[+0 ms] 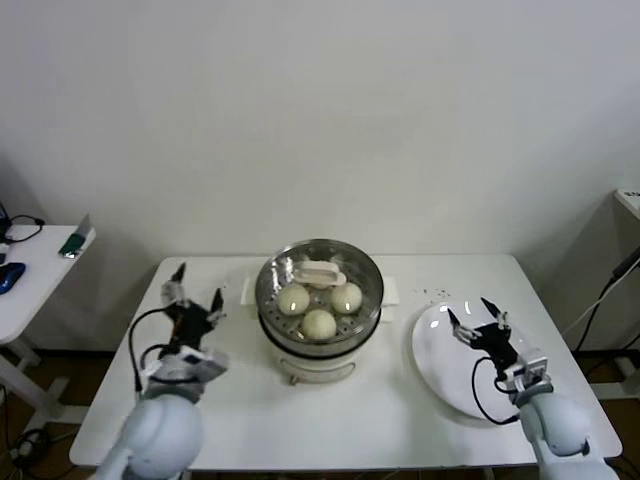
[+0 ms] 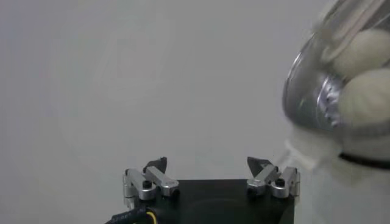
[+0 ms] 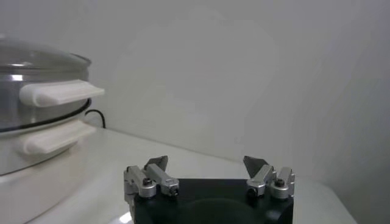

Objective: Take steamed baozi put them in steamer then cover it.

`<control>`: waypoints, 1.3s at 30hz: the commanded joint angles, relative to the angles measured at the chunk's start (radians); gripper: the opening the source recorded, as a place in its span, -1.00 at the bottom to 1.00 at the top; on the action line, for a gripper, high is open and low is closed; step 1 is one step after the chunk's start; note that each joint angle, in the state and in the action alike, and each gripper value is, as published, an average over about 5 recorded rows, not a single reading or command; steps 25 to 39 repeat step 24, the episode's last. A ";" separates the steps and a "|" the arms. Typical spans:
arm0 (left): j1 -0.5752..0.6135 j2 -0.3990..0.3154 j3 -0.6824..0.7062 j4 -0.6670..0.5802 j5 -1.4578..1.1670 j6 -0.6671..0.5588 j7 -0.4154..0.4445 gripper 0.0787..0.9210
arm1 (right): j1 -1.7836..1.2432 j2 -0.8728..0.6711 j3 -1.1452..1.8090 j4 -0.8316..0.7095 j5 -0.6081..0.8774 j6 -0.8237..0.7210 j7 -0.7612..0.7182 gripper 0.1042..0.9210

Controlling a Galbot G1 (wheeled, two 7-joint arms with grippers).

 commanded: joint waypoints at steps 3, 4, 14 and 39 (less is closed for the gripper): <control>0.312 -0.240 -0.445 0.188 -0.607 -0.882 -0.043 0.77 | -0.039 0.026 0.019 0.034 0.020 0.053 -0.001 0.76; 0.313 -0.255 -0.443 0.202 -0.630 -0.883 -0.037 0.77 | -0.045 0.029 0.022 0.039 0.027 0.061 -0.003 0.76; 0.310 -0.282 -0.439 0.268 -0.680 -0.877 0.028 0.77 | -0.078 0.032 0.049 0.071 0.059 0.081 -0.007 0.76; 0.306 -0.278 -0.451 0.266 -0.675 -0.854 0.065 0.77 | -0.075 0.059 0.041 0.073 0.035 0.089 -0.010 0.76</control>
